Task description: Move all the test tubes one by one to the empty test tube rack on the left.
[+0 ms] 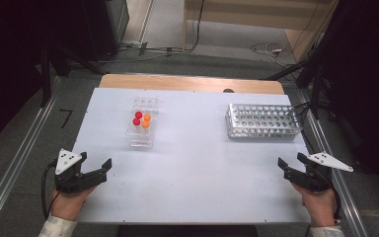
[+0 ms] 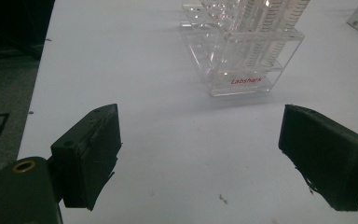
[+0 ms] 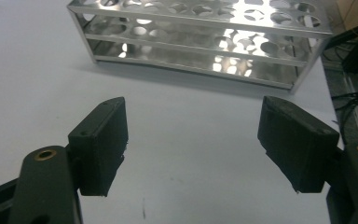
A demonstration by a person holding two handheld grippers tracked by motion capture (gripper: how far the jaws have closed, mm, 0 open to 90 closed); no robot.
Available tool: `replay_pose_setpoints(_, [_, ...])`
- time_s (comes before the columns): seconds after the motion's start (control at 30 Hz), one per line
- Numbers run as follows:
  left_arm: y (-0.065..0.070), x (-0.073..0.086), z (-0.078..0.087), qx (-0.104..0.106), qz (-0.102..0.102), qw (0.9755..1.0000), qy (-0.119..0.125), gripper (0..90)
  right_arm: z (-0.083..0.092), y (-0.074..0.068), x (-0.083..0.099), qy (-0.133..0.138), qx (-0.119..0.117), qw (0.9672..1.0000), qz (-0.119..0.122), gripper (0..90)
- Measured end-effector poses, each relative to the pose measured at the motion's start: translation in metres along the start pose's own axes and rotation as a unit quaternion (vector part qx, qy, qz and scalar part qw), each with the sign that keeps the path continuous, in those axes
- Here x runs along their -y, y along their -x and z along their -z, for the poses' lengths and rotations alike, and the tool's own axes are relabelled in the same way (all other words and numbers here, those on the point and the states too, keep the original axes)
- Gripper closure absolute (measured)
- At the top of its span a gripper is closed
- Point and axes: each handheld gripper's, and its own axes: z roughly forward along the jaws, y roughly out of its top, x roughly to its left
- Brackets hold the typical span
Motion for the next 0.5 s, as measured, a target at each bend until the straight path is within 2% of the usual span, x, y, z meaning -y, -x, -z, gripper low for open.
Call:
replay_pose_setpoints(0.27, [-0.006, 0.005, -0.002, -0.016, -0.001, 0.9999, -0.007, 13.2, -0.004, 0.013, 0.008, -0.017, 0.032, 0.9993, -0.006, 23.2])
replay_pose_setpoints(0.5, [-0.007, 0.008, -0.008, -0.024, -0.003, 0.9995, -0.018, 13.2, -0.009, 0.028, 0.016, -0.035, 0.047, 0.9977, -0.035, 23.1])
